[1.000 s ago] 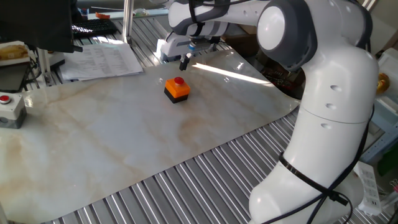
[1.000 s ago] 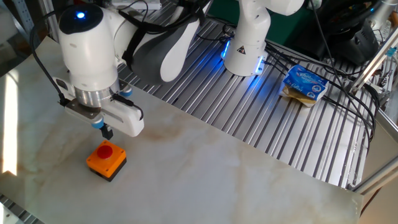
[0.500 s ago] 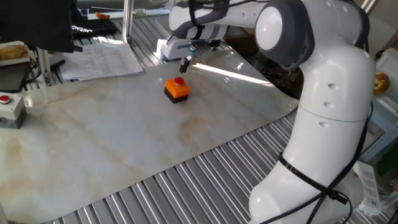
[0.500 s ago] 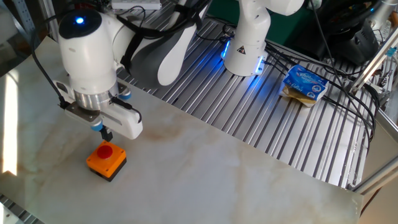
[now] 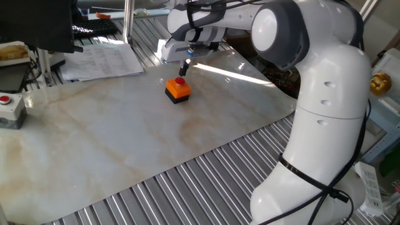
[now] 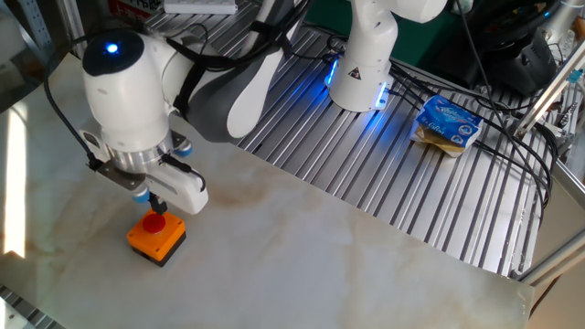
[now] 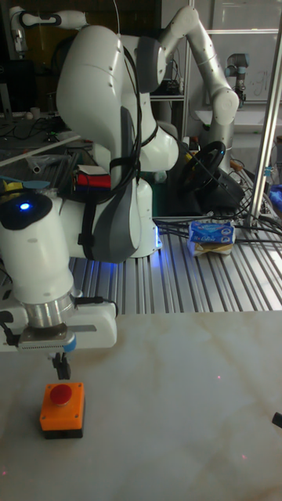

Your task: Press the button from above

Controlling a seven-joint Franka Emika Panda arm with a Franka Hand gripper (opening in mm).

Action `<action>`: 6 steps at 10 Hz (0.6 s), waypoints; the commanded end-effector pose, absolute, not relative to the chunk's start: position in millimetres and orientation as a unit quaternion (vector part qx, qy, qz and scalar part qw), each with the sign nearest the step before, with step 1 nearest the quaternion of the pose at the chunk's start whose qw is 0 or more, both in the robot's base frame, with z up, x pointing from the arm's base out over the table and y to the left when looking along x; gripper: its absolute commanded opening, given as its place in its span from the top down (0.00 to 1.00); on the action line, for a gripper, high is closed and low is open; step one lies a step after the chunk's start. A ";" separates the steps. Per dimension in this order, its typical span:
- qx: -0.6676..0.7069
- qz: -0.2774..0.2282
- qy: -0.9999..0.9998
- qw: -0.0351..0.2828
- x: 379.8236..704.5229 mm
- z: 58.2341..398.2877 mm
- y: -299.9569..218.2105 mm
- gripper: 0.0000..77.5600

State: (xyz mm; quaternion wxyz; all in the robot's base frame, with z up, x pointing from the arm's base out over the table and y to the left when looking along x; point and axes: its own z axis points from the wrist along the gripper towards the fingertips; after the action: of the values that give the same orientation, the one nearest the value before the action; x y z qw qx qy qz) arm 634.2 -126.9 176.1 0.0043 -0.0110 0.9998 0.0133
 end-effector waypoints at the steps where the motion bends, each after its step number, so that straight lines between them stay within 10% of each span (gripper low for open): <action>1: -0.008 0.014 1.000 0.004 636.1 169.5 -126.2 1.00; 6: -0.004 0.008 1.000 -0.004 636.8 165.0 -125.2 1.00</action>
State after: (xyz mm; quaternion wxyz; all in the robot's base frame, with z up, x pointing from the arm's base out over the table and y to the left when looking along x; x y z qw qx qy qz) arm 635.5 -125.5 166.1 -0.0041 -0.0025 0.9999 0.0094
